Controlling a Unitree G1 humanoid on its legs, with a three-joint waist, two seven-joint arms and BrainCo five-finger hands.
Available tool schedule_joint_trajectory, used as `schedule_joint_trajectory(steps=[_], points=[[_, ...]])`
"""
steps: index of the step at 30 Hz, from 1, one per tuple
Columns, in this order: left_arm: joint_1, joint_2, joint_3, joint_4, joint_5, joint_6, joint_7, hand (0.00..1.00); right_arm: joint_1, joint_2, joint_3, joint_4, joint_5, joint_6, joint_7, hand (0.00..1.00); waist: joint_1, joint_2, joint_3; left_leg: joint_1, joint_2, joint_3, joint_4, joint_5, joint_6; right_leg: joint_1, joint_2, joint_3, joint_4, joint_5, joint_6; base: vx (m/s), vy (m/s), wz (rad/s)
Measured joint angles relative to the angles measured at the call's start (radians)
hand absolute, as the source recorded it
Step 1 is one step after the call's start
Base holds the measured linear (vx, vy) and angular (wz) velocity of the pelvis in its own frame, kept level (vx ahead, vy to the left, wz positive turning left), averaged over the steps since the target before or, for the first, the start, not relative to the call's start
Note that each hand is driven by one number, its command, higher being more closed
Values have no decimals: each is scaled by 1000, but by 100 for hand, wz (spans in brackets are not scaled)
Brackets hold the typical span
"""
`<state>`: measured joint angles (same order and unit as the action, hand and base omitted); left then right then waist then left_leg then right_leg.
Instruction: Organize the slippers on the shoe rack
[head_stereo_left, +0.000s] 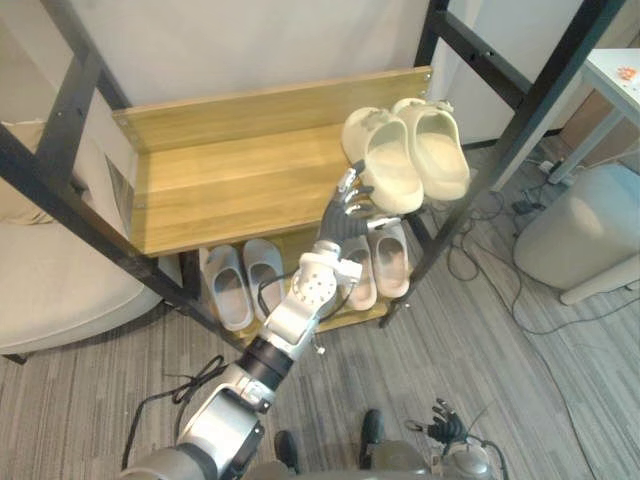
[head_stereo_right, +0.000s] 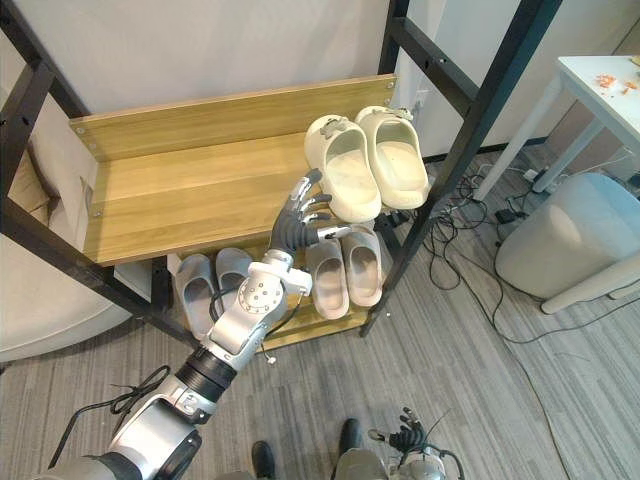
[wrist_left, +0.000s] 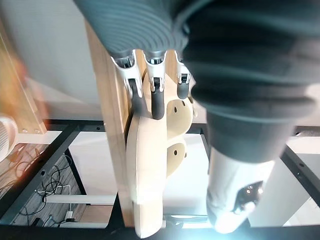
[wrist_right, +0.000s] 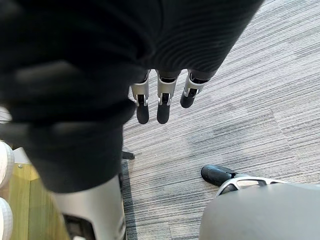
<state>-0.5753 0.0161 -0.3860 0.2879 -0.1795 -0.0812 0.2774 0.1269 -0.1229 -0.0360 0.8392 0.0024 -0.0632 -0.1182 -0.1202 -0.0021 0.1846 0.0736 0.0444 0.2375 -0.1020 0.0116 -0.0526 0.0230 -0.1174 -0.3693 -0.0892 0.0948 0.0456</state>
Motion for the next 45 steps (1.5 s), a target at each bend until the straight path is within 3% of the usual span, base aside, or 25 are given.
schedule_joint_trajectory(steps=[4, 13, 17, 23, 28, 31, 41, 45], points=[[5, 18, 19, -17, -19, 1, -1, 0, 0, 0, 0, -1, 0, -4, 4, 0, 1, 7, 4, 2, 0, -9, 0, 0, 0, 6, 0, -7, 0, -1, 0, -6, -2, 4], [161, 81, 13, -345, -100, -21, -52, 0, 2, -8, 6, 3, 0, -4, 30, 0, 18, 18, 2, 0, -5, -64, 0, 3, 4, 34, -8, -52, 1, -10, 9, -6, -3, 18], [276, 89, -17, -501, -150, -45, -118, 0, 9, -27, 11, 6, -1, -4, 38, 0, 55, 31, -9, 1, -10, -90, 3, 3, 5, 48, -11, -71, 1, -16, 13, -6, 3, 15], [511, 117, -44, -528, -188, -44, -207, 0, 6, -36, 41, 7, -1, -3, 41, 0, 72, 43, -31, 13, -8, -130, 10, 3, 5, 85, -8, -115, 1, -30, 9, 0, -21, 20], [715, 130, -29, -423, -194, -21, -273, 0, -2, -30, 49, 48, -2, -1, 49, 0, 114, 45, -72, 13, -6, -156, 12, 4, 5, 98, -4, -135, 1, -39, 11, -6, -23, 12], [796, 130, 21, -304, -168, -12, -304, 0, 0, -21, 49, 59, -4, 3, 58, 0, 123, 35, -85, 17, -6, -169, 14, 5, 4, 116, -5, -159, 1, -47, 16, 8, -20, 27], [828, 127, 229, 124, 47, 8, -298, 0, -16, 15, 48, 83, -25, 3, 68, 0, 139, -3, -106, 17, -8, -188, 16, 6, 3, 121, -5, -165, 1, -48, 17, 0, -4, 2], [816, 119, 304, 327, 163, 12, -256, 0, -18, 16, 48, 83, -43, 3, 67, 0, 146, -14, -113, 20, -10, -187, 15, 6, 3, 124, -5, -164, 1, -48, 17, 0, 0, 0]])
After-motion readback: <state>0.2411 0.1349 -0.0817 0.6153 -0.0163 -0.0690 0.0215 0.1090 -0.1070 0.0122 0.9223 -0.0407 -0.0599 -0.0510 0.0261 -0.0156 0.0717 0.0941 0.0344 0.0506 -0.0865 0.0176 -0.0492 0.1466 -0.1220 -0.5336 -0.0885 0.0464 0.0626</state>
